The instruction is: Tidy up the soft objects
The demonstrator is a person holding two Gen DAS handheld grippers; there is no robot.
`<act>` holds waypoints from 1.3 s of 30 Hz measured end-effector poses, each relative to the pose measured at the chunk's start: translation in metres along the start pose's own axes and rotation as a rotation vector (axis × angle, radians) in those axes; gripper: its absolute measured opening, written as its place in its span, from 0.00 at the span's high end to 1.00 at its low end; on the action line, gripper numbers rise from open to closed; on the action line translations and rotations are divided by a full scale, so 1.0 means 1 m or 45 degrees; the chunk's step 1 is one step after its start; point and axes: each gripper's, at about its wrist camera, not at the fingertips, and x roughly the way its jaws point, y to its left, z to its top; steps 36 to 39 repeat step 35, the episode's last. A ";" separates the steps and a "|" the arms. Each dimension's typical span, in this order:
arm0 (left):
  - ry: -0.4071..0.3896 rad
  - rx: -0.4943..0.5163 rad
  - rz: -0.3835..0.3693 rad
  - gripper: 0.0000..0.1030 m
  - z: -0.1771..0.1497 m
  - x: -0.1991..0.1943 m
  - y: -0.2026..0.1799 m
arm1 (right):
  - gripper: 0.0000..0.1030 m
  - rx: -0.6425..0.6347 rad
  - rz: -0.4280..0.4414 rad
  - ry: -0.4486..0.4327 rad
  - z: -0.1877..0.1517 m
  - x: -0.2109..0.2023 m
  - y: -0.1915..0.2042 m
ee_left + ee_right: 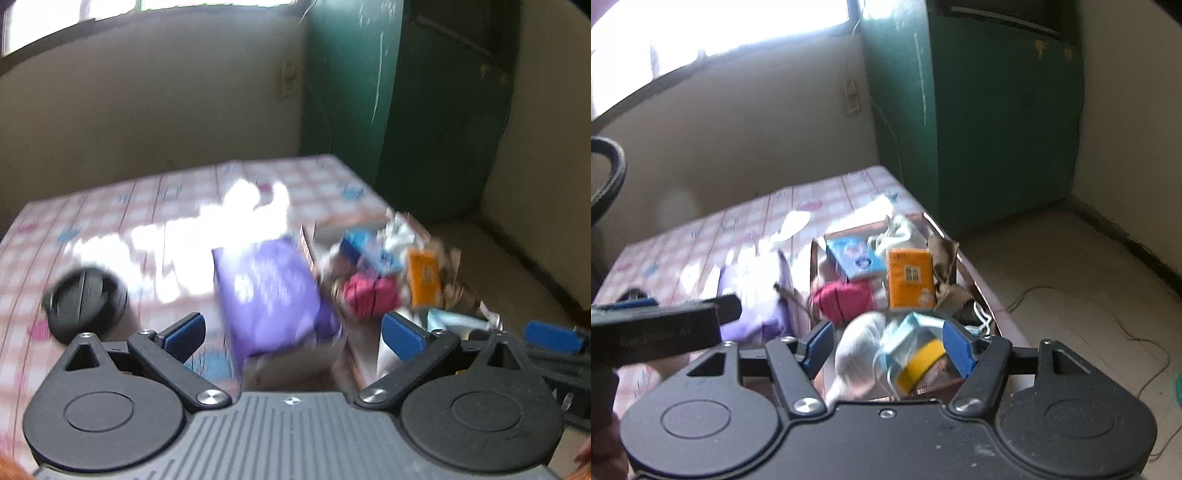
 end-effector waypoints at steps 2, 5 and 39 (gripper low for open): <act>0.026 0.019 0.000 0.00 -0.009 0.003 -0.001 | 0.23 -0.003 -0.017 0.020 -0.004 -0.001 -0.002; 0.061 0.004 0.005 0.00 -0.018 0.006 -0.002 | 0.23 0.003 -0.032 0.038 -0.008 -0.002 -0.006; 0.173 -0.010 -0.037 0.00 -0.034 0.016 -0.003 | 0.22 0.011 -0.054 0.082 -0.014 0.002 -0.009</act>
